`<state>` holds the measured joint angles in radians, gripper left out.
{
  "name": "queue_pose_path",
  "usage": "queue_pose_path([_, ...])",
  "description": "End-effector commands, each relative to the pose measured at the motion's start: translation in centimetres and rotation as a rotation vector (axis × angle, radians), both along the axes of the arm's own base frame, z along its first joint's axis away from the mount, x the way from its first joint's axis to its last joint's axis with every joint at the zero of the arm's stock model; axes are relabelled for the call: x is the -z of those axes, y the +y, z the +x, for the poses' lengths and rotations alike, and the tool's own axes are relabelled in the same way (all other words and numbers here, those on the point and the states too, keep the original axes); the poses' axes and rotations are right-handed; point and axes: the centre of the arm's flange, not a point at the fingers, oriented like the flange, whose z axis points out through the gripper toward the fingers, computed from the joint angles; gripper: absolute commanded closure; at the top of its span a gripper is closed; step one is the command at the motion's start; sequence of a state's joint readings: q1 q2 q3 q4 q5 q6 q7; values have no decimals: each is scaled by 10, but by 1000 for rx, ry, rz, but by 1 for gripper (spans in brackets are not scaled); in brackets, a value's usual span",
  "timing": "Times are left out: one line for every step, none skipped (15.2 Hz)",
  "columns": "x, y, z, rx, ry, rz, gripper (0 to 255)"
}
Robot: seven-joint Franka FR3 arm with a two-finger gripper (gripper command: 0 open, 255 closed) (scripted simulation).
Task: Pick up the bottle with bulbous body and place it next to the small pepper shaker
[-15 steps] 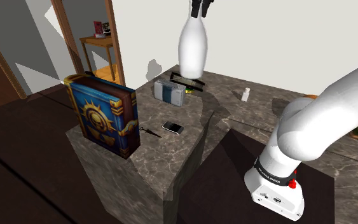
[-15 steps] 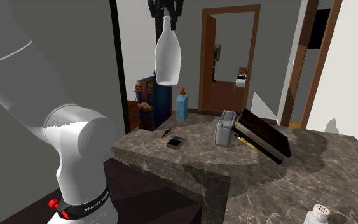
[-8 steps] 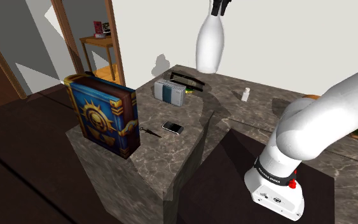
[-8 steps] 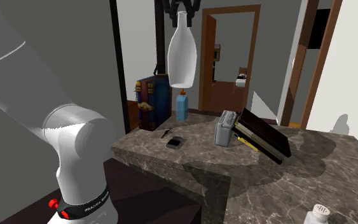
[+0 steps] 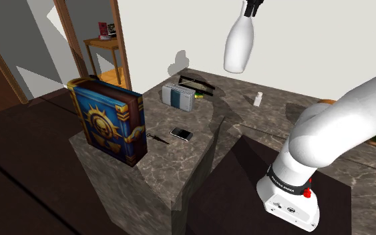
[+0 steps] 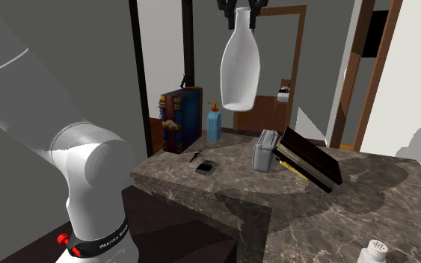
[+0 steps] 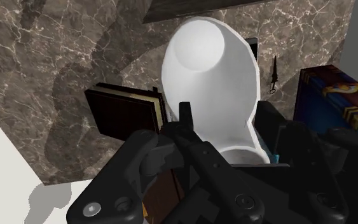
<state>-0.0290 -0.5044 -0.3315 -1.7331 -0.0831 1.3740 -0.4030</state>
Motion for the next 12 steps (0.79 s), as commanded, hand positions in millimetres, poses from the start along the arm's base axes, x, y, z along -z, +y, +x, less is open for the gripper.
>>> queue_pose_path([0, -26, -7, -2, 0, -1, 255])
queue_pose_path([0, -39, -11, -2, 0, -1, 255])
queue_pose_path([0, -51, -15, -2, 0, -1, 255])
queue_pose_path([0, -64, -18, -2, 0, -1, 255])
queue_pose_path([0, -76, -22, -2, 0, -1, 255])
queue_pose_path([0, -89, -26, -2, 0, -1, 255])
queue_pose_path([0, -102, -30, -2, 0, -1, 255])
queue_pose_path([0, -114, -34, -2, 0, -1, 255])
queue_pose_path([0, -127, -38, -2, 0, -1, 255])
queue_pose_path([0, -140, -41, -2, 0, -1, 255])
queue_pose_path([0, -152, -45, -2, 0, -1, 255])
queue_pose_path([-1, -165, -49, -2, 0, -1, 255])
